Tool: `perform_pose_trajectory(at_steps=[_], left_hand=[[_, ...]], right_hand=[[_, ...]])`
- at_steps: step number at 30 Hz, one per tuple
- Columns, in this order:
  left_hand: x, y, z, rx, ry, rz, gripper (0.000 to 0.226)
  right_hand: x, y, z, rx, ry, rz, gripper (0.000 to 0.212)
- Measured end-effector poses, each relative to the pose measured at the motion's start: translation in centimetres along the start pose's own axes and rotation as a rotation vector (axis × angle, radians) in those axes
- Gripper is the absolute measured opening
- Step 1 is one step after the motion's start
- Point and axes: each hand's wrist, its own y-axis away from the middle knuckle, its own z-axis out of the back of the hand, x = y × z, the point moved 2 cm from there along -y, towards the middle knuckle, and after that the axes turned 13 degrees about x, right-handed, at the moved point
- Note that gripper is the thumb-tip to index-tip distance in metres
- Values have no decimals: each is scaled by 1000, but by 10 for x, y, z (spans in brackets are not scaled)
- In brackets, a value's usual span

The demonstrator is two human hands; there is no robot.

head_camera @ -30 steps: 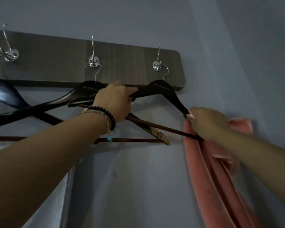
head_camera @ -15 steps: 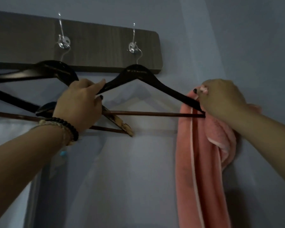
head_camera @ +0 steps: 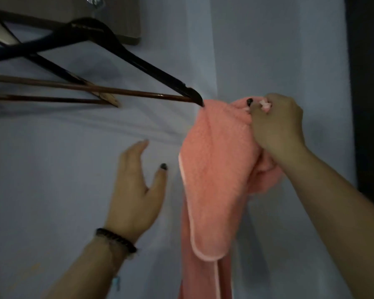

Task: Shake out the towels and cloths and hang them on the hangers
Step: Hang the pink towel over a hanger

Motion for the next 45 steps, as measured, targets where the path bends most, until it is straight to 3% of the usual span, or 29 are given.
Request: perform_pose_trajectory(at_steps=[2, 4, 7, 9, 10, 14, 17, 21, 26, 31, 36, 40, 42, 45], left_hand=[[-22, 9, -36, 105, 292, 88, 54], [-45, 14, -65, 231, 542, 217, 55], [-69, 30, -91, 388, 734, 299, 70], [-81, 45, -95, 423, 845, 232, 70], [-86, 54, -94, 423, 912, 194, 66], [-102, 96, -79, 388, 1119, 309, 37], [-105, 129, -60, 257, 1029, 501, 16], [-97, 167, -21, 22, 737, 582, 29], [-89, 237, 37, -47, 570, 743, 22], [-111, 321, 74, -166, 586, 928, 21], [-149, 370, 85, -71, 534, 848, 14], [-171, 380, 93, 76, 584, 850, 50], [-180, 382, 99, 108, 510, 884, 46], [-195, 383, 99, 128, 278, 887, 22]], right_hand=[[-8, 2, 12, -30, -35, -37, 25], [-12, 7, 21, 39, -75, -51, 29], [-7, 29, 31, 459, -208, 14, 29], [2, 54, 36, 804, -231, 97, 20], [5, 66, 38, 895, -228, 144, 18], [5, 102, 42, 876, -147, 274, 19], [-3, 120, 50, 880, -68, 302, 32], [-13, 150, 57, 1110, 110, 268, 53], [-23, 213, 59, 1387, -13, 122, 32], [-14, 282, 71, 1381, -191, -110, 32], [24, 340, 85, 1458, -429, -191, 38], [73, 370, 84, 1551, -400, 4, 9], [89, 380, 86, 1580, -381, 105, 10], [91, 389, 95, 1496, -419, 161, 18]])
